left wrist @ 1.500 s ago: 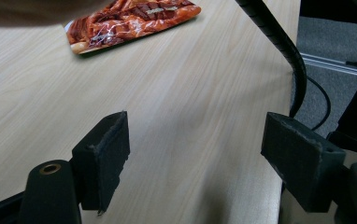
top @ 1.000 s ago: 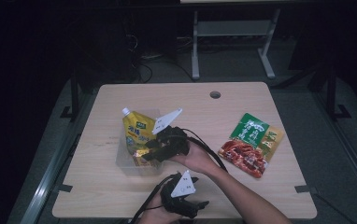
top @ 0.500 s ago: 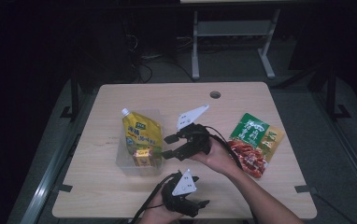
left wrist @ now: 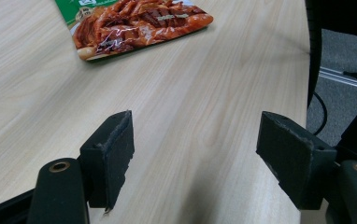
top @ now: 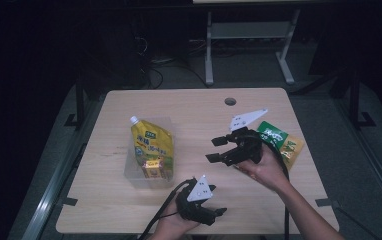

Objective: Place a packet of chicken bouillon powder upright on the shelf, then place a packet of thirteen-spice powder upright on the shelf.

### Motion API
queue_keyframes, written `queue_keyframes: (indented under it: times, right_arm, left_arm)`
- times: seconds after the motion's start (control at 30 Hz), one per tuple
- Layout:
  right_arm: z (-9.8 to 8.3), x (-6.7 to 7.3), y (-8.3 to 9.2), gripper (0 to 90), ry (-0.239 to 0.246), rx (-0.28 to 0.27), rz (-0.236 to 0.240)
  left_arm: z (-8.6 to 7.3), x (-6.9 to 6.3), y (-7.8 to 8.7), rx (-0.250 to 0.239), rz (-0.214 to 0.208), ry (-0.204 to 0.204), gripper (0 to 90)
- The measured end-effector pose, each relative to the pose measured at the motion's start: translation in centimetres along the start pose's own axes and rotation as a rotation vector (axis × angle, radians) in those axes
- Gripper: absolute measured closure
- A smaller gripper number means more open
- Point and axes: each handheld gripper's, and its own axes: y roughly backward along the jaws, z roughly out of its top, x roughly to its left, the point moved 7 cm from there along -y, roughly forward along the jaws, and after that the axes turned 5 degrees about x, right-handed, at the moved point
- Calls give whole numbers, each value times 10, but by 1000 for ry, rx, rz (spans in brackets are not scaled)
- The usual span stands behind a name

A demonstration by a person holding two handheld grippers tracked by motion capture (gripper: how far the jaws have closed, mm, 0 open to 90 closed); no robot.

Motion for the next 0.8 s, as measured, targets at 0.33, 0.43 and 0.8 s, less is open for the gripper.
queue_keyframes:
  times: [0.33, 0.43, 0.8]
  right_arm:
    - [-24, -17, 27, 326, -47, 20, -66]
    - [-32, -21, 33, 317, -60, 41, -95]
    - [-57, -32, 57, 313, -110, 36, -160]
  left_arm:
    - [5, 7, -1, 1, 12, -9, 269]
    - [6, 9, 1, -4, 38, -9, 253]
    - [10, 13, 7, -13, 34, 20, 255]
